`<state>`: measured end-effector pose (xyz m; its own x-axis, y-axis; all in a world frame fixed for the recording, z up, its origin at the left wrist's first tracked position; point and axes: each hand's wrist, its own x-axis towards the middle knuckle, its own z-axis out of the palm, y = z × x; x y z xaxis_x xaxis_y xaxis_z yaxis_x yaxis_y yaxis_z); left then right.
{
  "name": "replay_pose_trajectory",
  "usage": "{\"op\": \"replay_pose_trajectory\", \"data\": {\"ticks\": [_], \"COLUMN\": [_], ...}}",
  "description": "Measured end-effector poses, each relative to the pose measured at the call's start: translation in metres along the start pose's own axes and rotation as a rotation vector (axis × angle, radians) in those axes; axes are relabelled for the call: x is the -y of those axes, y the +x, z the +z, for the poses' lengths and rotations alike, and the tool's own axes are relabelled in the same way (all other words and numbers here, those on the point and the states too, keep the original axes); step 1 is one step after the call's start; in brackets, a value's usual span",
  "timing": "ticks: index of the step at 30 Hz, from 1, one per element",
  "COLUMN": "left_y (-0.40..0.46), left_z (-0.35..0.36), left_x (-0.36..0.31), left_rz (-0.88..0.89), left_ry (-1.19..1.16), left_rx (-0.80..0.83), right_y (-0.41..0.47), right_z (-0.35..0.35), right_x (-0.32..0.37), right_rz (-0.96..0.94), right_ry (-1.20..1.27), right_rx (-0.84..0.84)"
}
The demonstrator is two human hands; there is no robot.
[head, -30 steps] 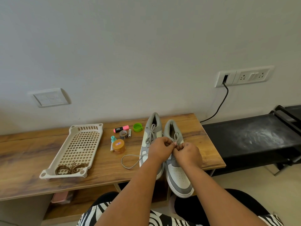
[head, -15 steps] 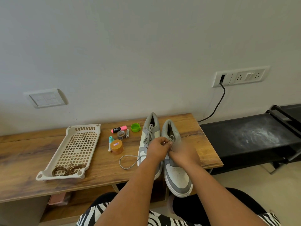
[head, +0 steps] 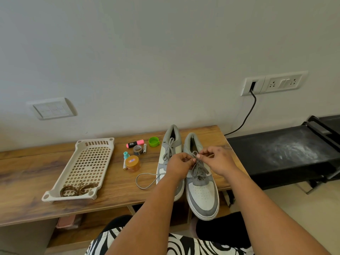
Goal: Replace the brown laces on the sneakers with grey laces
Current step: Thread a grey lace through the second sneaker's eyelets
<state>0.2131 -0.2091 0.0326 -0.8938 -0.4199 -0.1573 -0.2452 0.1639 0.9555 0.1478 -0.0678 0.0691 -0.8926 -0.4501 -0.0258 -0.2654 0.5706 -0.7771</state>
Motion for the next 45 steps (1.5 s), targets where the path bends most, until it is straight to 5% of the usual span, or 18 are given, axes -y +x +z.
{"op": "replay_pose_trajectory", "data": {"ticks": [13, 22, 45], "left_y": [0.002, 0.000, -0.014], "left_z": [0.000, -0.001, -0.004], "left_x": [0.000, -0.002, -0.017], "left_rz": [-0.017, -0.020, 0.086], "left_ry": [-0.024, 0.013, 0.622], "left_rx": [0.006, 0.007, 0.104], "right_y": [0.017, 0.016, 0.006], "right_z": [0.015, -0.001, -0.001], "right_x": [-0.003, -0.009, -0.001], "right_rz": [0.012, 0.068, -0.027], "right_ry": [-0.050, 0.054, -0.042], "right_rx": [-0.060, 0.116, 0.164]}}
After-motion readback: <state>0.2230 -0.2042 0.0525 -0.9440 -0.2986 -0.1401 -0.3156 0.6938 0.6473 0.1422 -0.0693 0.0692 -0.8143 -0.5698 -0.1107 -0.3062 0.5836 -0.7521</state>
